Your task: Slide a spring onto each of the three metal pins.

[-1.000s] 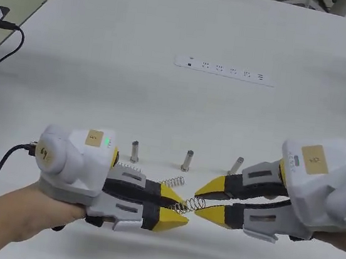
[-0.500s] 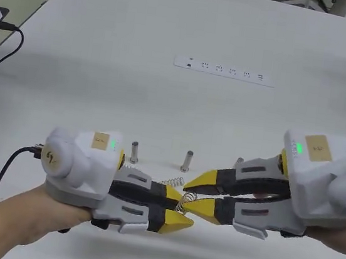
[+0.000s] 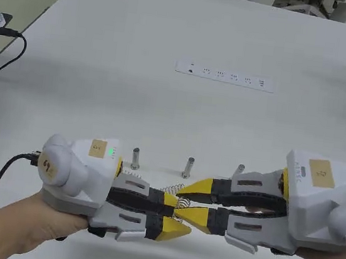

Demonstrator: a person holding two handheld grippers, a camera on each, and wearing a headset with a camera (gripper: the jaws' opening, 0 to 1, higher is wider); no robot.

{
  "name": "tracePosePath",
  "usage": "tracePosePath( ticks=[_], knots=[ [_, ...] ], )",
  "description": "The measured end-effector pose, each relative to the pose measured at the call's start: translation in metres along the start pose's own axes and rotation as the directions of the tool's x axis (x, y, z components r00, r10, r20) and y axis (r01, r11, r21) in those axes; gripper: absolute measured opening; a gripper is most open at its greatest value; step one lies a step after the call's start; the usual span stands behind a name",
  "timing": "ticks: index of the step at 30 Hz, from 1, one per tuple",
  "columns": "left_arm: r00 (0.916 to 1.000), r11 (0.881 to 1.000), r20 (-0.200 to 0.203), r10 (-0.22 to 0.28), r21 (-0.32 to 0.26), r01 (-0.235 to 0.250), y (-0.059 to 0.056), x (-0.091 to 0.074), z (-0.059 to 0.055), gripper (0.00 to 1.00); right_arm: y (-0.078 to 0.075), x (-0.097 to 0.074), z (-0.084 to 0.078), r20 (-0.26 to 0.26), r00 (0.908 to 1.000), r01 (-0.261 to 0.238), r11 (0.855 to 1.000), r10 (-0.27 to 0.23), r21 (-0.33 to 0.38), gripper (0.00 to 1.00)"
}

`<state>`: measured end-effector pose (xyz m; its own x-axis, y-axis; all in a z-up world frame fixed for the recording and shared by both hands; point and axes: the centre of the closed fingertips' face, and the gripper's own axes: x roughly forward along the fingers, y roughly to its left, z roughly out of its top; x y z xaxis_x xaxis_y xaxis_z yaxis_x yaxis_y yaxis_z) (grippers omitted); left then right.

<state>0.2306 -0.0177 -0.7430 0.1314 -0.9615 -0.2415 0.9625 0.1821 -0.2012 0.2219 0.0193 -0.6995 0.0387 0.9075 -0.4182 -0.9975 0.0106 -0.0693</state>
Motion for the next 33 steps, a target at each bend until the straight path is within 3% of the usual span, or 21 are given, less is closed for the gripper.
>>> tracePosePath(
  ticks=[22, 33],
  knots=[
    [0.9995, 0.999, 0.008, 0.031, -0.021, -0.031, 0.002, 0.000, 0.005, 0.05, -0.002, 0.003, 0.005, -0.046, 0.9989, 0.000, 1.000, -0.001, -0.020, 0.07],
    [0.9943, 0.993, 0.002, 0.107, -0.059, -0.107, 0.012, -0.007, 0.000, 0.26, -0.009, -0.001, 0.004, -0.066, 0.9971, 0.037, 0.999, -0.039, -0.038, 0.07]
  ],
)
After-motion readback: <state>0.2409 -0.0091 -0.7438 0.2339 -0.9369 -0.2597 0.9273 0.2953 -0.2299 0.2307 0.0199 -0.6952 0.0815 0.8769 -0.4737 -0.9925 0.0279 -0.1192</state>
